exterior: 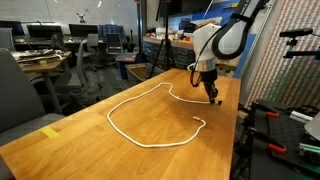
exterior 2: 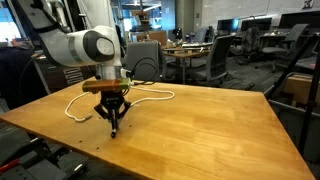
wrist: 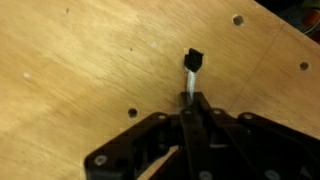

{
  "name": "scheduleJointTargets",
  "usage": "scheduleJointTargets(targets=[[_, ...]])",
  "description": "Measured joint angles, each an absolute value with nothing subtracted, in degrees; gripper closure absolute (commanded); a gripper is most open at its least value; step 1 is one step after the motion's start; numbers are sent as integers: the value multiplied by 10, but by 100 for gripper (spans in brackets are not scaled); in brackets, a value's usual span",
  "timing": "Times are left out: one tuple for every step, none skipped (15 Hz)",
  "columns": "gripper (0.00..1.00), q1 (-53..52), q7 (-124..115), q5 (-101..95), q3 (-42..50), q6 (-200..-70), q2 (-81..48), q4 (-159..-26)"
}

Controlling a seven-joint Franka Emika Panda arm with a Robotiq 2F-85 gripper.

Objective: Tie a knot

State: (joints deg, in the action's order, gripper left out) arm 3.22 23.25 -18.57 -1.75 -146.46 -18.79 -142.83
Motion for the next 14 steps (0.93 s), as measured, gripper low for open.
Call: scheduleJointTargets(targets=[[91, 26, 236, -185, -33, -1464, -180, -1431], [91, 18, 240, -184, -50, -1461, -173, -1434], [92, 7, 244, -179, -69, -1453, -168, -1434], [92, -7, 244, -175, -85, -1442, -168, -1433], [91, -23, 243, -174, -98, -1427, -170, -1431], [92, -39, 243, -172, -108, -1409, -175, -1426], [93, -52, 242, -171, -114, -1392, -182, -1419], [94, -61, 242, -170, -117, -1373, -191, -1410], [94, -67, 243, -166, -118, -1351, -202, -1400], [69, -69, 243, -165, -119, -1335, -213, -1390], [69, -70, 244, -165, -119, -1323, -222, -1382], [65, -69, 246, -165, -119, -1316, -230, -1375], [57, -68, 250, -164, -119, -1310, -233, -1371], [50, -66, 255, -163, -119, -1305, -233, -1368]])
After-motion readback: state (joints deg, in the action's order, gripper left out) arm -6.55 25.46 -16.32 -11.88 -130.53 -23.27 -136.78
